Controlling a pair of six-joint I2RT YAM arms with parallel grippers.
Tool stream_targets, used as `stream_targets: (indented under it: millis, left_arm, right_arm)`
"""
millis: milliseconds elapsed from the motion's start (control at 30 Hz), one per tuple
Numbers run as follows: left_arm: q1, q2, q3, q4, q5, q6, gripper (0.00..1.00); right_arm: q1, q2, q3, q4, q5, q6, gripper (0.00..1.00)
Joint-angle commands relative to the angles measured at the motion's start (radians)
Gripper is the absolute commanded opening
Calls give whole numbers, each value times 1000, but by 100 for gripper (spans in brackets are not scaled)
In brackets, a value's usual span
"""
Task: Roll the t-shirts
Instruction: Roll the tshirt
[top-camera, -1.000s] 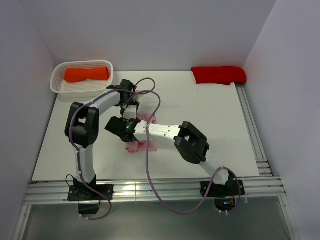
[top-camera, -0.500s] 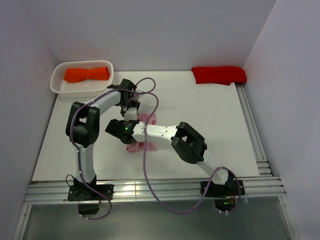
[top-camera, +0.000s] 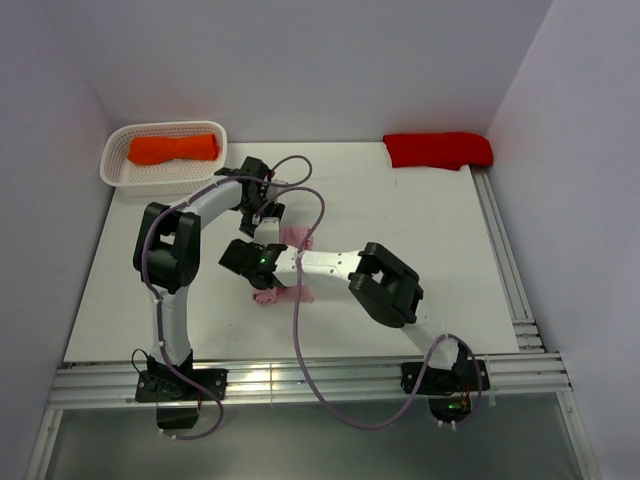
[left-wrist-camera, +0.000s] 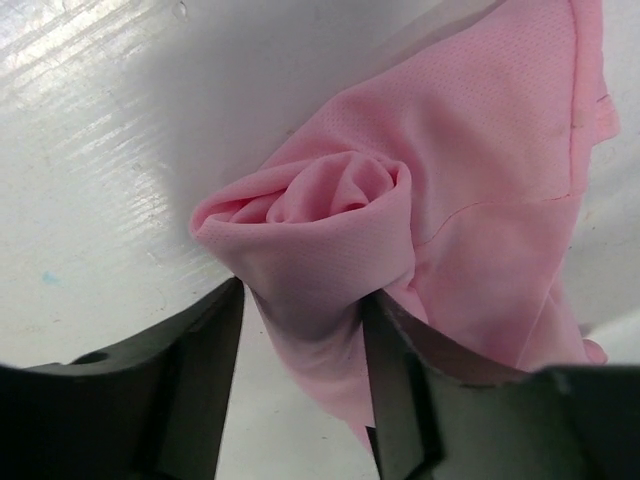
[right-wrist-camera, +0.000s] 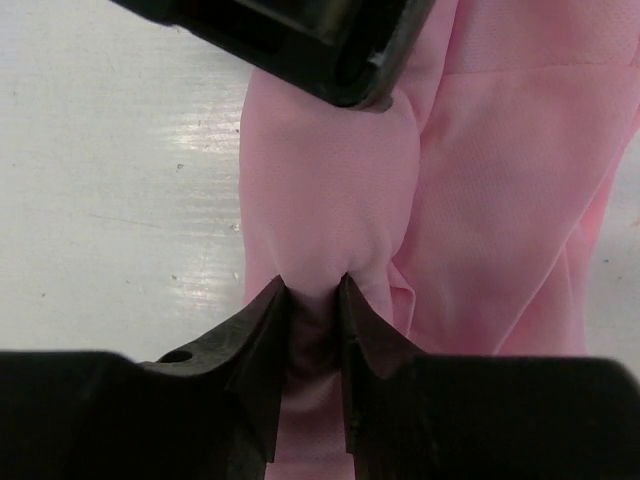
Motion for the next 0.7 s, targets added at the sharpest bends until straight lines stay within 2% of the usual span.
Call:
stream_targets:
  millis: [0, 67, 133, 167, 300, 367, 467, 567, 667]
  left_arm:
    - [-5, 10, 47, 27, 9, 34, 57]
    - [1, -2, 65, 11, 42, 43, 63]
    - [18, -13, 108, -11, 77, 46, 65]
    - [27, -16, 123, -35, 135, 44, 66]
    - [88, -34, 171, -75, 287, 52, 67]
    - [122, -48, 136, -68, 341, 64, 68]
    - [160, -65, 64, -33, 424, 84, 69]
    - [185, -61, -8, -6, 499, 119, 69]
    - [199, -53, -69, 53, 542, 136, 70]
  right_arm:
    - [-16, -51, -149, 130, -162, 26, 27]
    - [-33, -86, -214, 204, -189, 37, 22]
    - [-56, -152, -329, 347, -253, 46, 18]
    - [-64, -178, -378, 410, -282, 66, 17]
    - [-125, -290, -640, 782, -417, 139, 16]
    - [-157, -312, -717, 908, -488, 187, 16]
    - [-197, -327, -881, 1227, -578, 262, 15]
    - [-219, -304, -949, 1429, -640, 333, 15]
    - [-236, -266, -999, 1551, -675, 385, 15]
